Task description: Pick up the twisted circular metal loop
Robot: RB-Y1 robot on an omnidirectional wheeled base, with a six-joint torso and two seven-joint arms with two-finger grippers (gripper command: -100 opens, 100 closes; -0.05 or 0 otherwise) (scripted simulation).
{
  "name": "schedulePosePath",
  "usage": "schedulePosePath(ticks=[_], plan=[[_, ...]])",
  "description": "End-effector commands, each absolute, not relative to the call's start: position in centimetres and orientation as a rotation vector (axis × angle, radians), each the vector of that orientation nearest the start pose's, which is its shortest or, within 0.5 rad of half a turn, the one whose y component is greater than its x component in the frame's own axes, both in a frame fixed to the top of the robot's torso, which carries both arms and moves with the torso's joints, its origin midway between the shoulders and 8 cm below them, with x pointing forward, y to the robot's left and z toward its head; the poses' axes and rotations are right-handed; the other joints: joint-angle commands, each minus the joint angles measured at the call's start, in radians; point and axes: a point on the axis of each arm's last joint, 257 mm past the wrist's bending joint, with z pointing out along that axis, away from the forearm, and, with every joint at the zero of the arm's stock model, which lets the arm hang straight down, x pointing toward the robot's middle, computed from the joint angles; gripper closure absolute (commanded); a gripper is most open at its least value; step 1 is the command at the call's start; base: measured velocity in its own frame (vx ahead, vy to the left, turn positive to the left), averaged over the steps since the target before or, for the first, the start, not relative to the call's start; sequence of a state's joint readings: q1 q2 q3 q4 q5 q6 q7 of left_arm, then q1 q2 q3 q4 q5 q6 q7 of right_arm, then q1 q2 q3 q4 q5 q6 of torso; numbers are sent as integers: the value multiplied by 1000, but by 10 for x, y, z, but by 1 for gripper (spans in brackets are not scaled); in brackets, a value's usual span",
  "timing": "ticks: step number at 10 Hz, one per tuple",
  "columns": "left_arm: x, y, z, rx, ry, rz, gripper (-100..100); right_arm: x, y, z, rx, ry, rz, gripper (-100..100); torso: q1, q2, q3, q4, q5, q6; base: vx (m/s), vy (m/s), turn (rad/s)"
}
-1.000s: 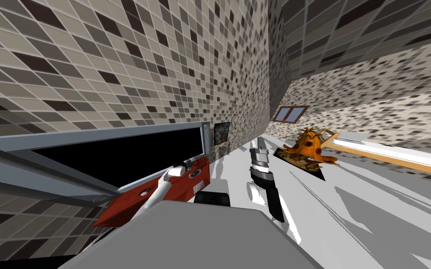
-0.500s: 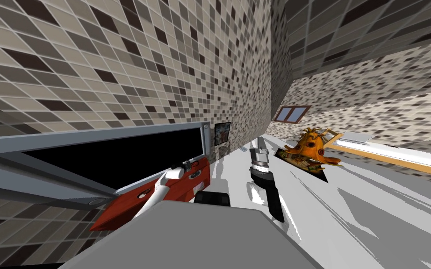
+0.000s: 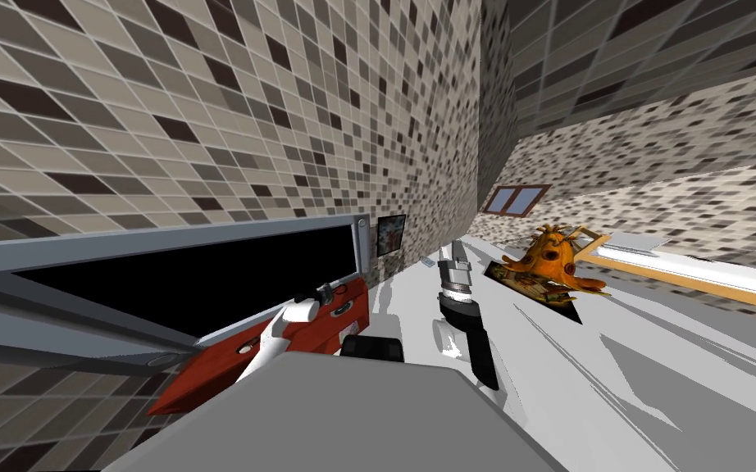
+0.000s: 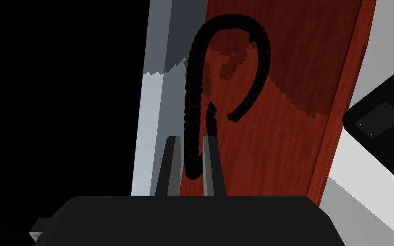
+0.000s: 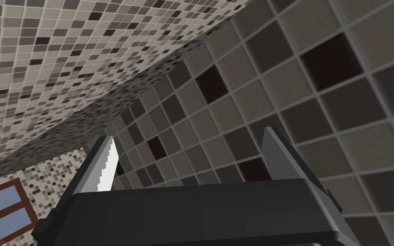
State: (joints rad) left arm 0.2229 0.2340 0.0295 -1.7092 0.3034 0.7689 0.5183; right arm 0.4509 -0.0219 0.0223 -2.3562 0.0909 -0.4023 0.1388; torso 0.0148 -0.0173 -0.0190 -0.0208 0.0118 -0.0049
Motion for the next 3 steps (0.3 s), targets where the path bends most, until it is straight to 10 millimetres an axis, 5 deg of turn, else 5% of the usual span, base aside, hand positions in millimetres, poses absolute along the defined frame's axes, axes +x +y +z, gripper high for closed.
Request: schedulePosePath(ticks=[1, 2, 3], plan=[[401, 309, -412, -2327, 1213, -942, 100, 349, -254, 55, 517, 690, 1153, 0, 0, 0, 0, 0, 0, 0, 8, 2, -3], [400, 312, -417, -2340, 1215, -926, 100, 350, -254, 55, 517, 690, 1153, 0, -1, 1, 1, 0, 0, 0, 0, 0, 0], [401, 311, -415, -2336, 1214, -932, 0, 350, -254, 55, 517, 690, 1153, 0, -1, 2, 1, 0, 0, 0, 0, 0, 0]])
